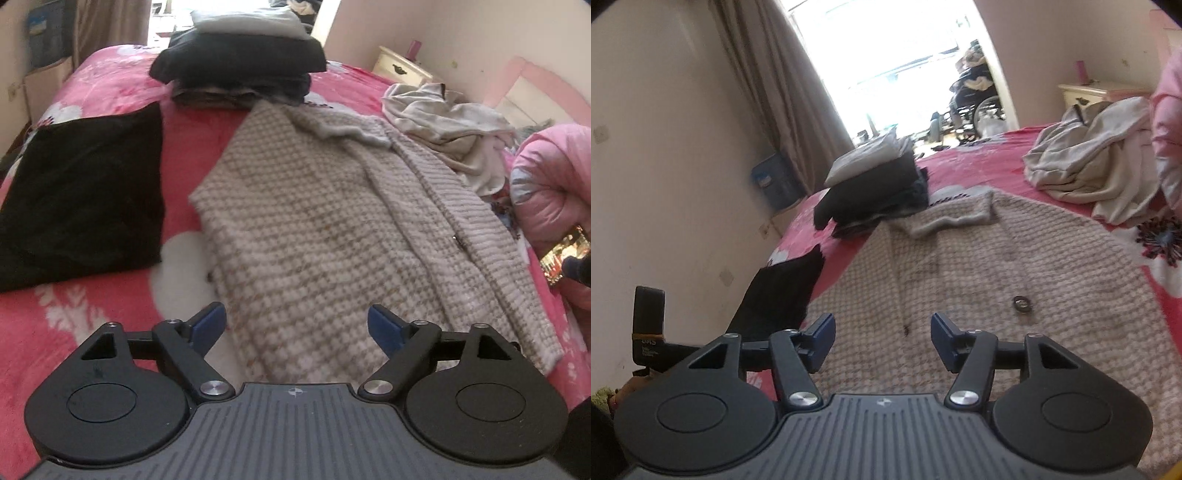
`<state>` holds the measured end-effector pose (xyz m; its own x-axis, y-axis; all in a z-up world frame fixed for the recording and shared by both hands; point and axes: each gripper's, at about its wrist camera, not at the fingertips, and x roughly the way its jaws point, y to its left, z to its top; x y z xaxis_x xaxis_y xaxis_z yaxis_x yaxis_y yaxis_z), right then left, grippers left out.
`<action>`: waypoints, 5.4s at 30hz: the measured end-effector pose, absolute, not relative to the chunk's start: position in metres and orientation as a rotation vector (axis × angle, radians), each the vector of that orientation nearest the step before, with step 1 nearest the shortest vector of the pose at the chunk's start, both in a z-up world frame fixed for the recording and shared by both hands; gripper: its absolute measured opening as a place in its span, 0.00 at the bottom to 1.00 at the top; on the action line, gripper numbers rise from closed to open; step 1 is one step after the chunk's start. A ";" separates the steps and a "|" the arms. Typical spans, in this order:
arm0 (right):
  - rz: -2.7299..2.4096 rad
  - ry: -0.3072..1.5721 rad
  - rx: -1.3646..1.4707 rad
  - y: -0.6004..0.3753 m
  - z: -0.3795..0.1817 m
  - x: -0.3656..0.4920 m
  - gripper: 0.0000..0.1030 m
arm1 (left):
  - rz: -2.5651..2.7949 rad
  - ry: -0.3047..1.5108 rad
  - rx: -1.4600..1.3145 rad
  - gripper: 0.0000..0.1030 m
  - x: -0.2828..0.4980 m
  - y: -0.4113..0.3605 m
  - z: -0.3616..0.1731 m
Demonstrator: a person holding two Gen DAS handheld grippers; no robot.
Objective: Fold clothes
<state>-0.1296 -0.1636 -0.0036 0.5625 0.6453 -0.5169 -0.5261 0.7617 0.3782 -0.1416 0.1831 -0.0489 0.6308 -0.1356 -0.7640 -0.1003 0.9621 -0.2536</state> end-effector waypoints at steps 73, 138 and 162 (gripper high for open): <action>0.671 0.766 -0.446 0.012 -0.112 -0.198 0.18 | -0.071 0.916 -0.823 0.67 -0.073 0.275 -0.107; 0.373 0.832 0.676 -0.362 -0.112 -0.008 0.16 | -0.358 0.742 -0.137 0.19 0.178 -0.099 -0.087; 0.390 0.941 0.984 -0.400 -0.174 0.006 0.19 | -0.745 0.862 -0.188 0.41 0.095 -0.063 -0.057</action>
